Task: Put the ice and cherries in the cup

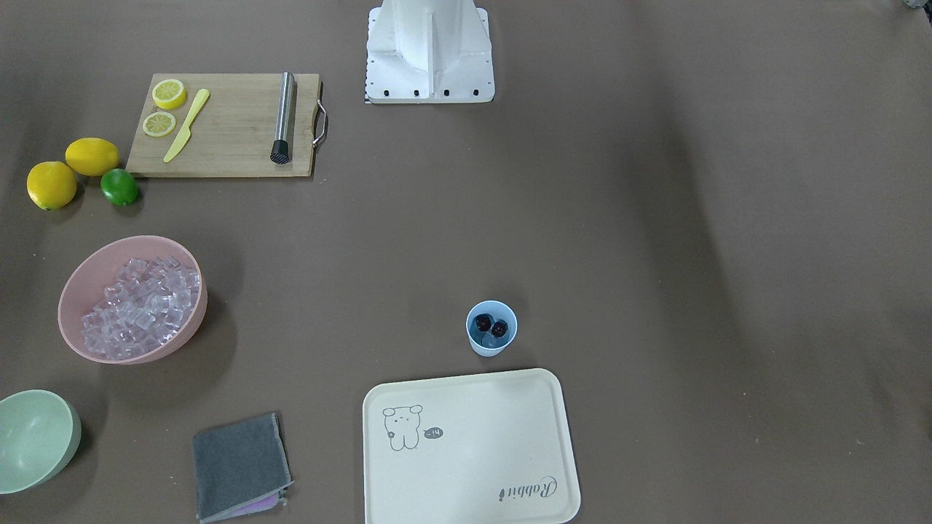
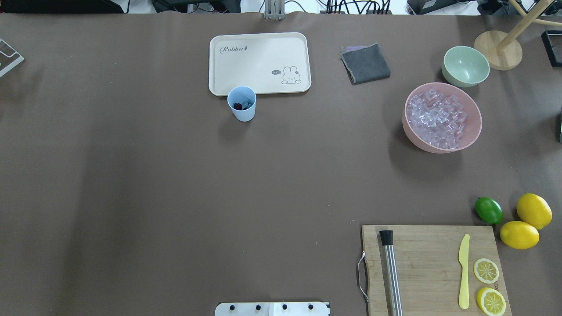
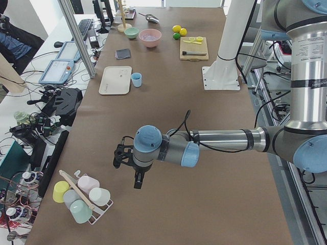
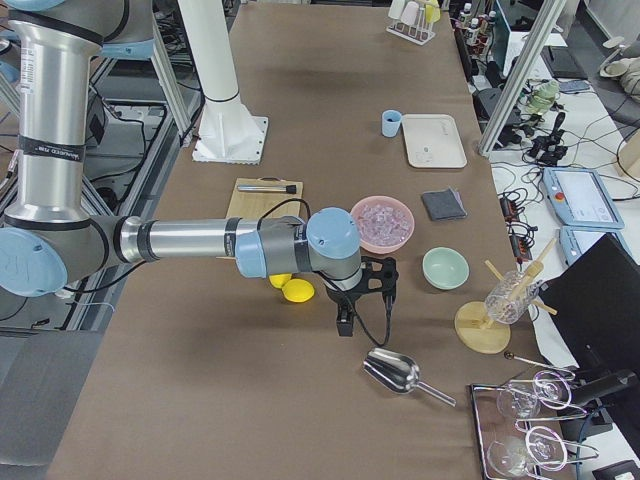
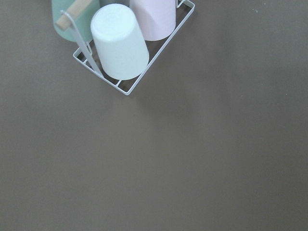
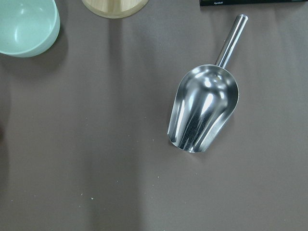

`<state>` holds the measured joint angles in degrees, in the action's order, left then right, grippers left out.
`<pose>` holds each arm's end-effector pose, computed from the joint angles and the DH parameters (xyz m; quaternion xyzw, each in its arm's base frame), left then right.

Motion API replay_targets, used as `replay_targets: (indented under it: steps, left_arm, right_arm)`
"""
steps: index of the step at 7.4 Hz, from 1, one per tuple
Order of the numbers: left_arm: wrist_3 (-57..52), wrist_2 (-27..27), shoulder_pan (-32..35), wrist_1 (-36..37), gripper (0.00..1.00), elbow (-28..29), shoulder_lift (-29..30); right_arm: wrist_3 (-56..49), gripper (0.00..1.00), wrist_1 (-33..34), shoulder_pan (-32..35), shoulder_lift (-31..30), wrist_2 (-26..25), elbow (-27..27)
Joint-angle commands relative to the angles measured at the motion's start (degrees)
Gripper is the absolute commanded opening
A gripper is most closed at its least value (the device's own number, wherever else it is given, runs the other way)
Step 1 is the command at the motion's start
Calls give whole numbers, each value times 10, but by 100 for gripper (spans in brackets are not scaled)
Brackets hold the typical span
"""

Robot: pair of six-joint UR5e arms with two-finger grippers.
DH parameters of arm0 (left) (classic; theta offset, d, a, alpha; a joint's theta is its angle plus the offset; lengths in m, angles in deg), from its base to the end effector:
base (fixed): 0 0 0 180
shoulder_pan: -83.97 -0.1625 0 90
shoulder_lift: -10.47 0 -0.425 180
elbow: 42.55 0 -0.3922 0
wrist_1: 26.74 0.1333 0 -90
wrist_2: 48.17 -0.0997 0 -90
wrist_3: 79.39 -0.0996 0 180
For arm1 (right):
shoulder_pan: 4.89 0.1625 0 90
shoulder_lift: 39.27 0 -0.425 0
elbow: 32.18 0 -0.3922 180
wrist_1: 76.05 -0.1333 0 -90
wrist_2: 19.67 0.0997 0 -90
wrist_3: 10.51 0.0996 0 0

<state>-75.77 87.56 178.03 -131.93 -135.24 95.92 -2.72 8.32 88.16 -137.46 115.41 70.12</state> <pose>-0.0952 -0.4658 0.6436 0.1084 0.3855 -0.0163 0.9162 0.0861 -0.4368 0.6075 0.0625 -0.3849 0.0545 0.9192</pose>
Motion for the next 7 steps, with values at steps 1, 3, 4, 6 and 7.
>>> replay_targets:
  steps: [1, 3, 4, 6, 7]
  left_arm:
    - [0, -2, -3, -4, 98, 4, 9]
    - [0, 3, -5, -2, 98, -5, 25]
    - [1, 1, -5, 2, 98, -17, 25]
    - [1, 1, -5, 3, 98, -18, 25]
    - [1, 1, -5, 3, 98, -17, 25]
  right_arm:
    - [-1, 99, 6, -1, 1, 1, -6]
    - [-1, 99, 6, -1, 2, 1, -3]
    - [-1, 99, 6, -1, 1, 1, -1]
    - [-1, 99, 6, -1, 1, 0, -1]
    - [-1, 99, 6, -1, 2, 0, -1]
